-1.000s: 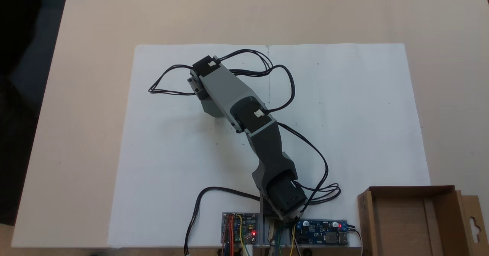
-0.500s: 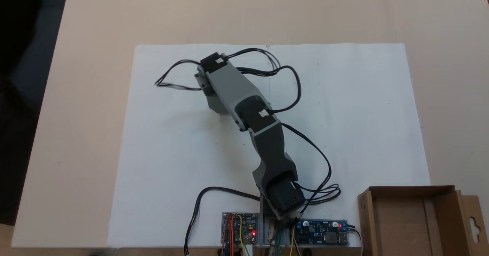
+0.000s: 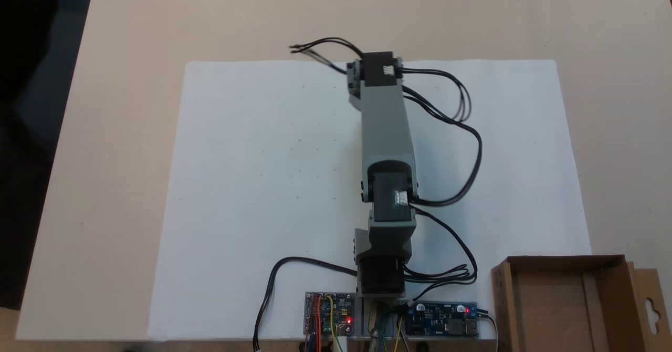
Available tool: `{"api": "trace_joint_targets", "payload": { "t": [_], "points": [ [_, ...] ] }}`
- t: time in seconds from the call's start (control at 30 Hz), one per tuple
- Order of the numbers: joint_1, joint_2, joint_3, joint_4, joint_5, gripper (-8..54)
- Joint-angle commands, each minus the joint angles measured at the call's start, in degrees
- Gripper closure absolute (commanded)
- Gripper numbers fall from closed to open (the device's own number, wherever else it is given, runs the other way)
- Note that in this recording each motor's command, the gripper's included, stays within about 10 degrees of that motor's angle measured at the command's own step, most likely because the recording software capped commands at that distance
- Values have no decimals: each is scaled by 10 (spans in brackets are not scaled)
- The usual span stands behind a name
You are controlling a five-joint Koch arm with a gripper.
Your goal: Grasp a green dice and put it in the bin.
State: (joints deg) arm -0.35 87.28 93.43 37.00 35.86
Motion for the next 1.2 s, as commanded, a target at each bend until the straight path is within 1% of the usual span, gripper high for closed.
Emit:
{"api": "trace_joint_targets", "payload": {
  "t": [0.0, 0.37, 0.7, 0.83, 1.03, 1.17],
  "points": [
    [39, 41, -6, -22, -63, 333],
    [241, 125, -1, 21, -210, 333],
    [429, 175, -12, 24, -303, 333],
    [515, 183, -53, 69, -334, 333],
    [631, 180, -108, 78, -374, 333],
    [709, 162, -149, 77, -417, 333]
  ]
}}
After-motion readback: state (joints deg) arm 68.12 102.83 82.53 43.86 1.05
